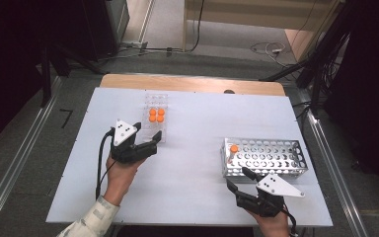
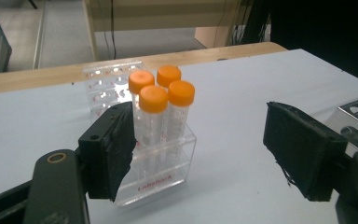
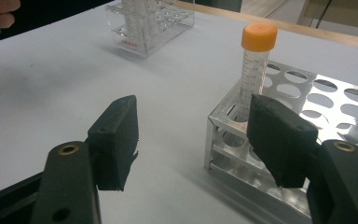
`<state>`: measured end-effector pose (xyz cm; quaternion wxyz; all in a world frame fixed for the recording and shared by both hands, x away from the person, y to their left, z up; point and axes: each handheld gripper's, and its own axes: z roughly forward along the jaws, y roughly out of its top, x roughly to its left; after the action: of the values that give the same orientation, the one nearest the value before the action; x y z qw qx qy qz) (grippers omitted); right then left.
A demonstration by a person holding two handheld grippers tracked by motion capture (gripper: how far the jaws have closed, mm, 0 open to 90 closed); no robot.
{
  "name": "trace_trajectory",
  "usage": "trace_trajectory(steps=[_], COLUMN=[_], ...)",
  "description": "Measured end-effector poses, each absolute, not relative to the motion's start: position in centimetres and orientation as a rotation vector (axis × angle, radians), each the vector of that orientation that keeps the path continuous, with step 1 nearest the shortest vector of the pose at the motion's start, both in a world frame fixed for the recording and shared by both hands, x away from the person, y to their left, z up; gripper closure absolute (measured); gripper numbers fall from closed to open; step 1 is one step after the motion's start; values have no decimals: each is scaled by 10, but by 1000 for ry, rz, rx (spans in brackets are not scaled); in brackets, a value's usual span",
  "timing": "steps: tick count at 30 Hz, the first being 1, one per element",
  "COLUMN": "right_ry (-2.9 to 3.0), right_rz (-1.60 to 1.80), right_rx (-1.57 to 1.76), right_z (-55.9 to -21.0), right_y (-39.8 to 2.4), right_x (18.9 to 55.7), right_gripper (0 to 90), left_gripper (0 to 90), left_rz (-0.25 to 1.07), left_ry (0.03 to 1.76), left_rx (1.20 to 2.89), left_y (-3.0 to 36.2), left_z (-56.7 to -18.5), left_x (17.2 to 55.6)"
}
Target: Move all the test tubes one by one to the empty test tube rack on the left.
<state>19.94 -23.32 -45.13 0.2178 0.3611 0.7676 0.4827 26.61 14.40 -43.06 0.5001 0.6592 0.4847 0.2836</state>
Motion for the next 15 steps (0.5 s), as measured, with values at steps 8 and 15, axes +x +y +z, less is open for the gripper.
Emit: trace_trajectory(steps=[8,15], right_ry=[2117,2096], right_rz=[1331,1323], right_rx=[1000,1017], right_z=[-452,-452], right_y=[-233,-236], right_x=[201,204], right_gripper=[324,331], left_gripper=[214,214], left_rz=[665,656], left_ry=[1170,1151], left_rx=[1617,1657], left_y=[141,137], left_z=[-445,-455], left_x=[252,238])
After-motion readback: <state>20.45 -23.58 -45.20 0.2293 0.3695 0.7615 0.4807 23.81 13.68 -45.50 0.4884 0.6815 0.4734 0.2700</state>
